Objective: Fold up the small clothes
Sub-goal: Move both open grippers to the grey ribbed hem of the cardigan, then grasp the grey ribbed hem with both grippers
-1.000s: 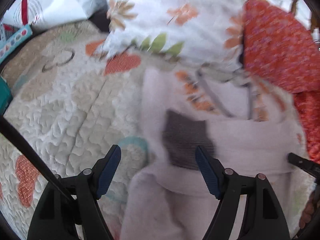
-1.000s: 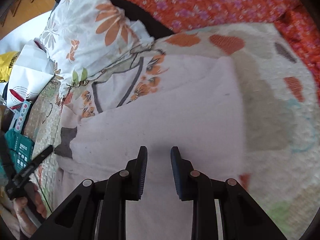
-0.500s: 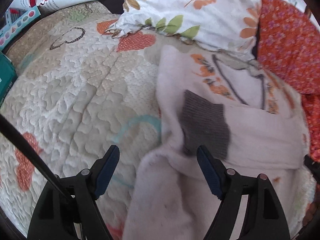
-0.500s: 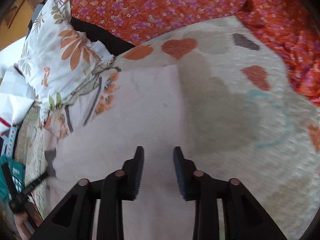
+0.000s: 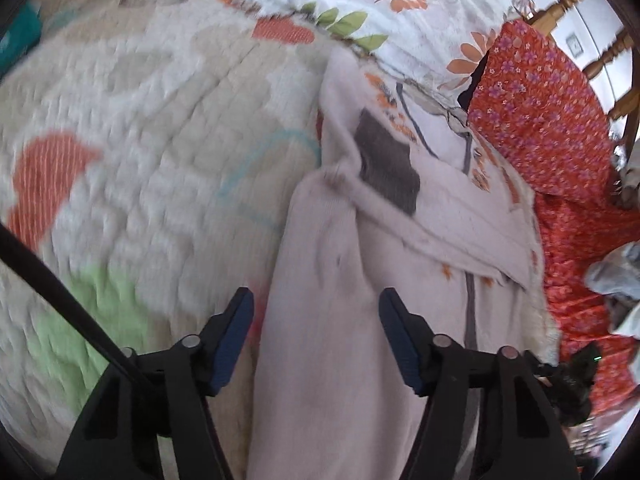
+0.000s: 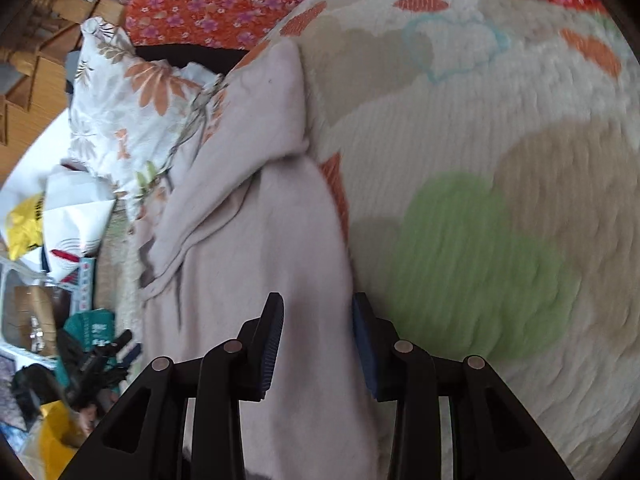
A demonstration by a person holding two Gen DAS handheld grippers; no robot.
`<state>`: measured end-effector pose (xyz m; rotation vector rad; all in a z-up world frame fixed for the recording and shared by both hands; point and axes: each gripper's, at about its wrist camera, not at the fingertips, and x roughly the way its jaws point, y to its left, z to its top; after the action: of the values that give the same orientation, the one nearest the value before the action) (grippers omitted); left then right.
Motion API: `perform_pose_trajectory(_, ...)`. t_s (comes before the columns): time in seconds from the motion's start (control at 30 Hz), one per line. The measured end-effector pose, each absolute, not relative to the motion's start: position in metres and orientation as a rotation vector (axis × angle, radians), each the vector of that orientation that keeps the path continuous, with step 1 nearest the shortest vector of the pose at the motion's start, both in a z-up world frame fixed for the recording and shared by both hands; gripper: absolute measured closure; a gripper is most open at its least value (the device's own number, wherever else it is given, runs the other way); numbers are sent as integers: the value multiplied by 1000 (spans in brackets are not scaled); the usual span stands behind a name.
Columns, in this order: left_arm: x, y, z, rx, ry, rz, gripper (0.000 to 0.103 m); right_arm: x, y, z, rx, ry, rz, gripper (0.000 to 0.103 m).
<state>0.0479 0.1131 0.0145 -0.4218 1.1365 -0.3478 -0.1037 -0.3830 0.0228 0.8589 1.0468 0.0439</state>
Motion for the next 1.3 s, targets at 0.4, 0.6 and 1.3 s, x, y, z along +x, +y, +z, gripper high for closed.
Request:
perform_pose_trajectory(0.4, -16, 127, -5, -549, 1178, -439, 51, -152, -367, 6, 1055, 1026, 207, 64)
perform_pose_trajectory(0.6, -51, 127, -14, -579, 1194, -464, 54, -164, -362, -3, 1139, 1035, 264, 64)
perform_pose_trajectory(1.3, -104, 132, -38, -640, 1203, -487, 45, -208, -320, -12, 1134, 1031, 322, 65)
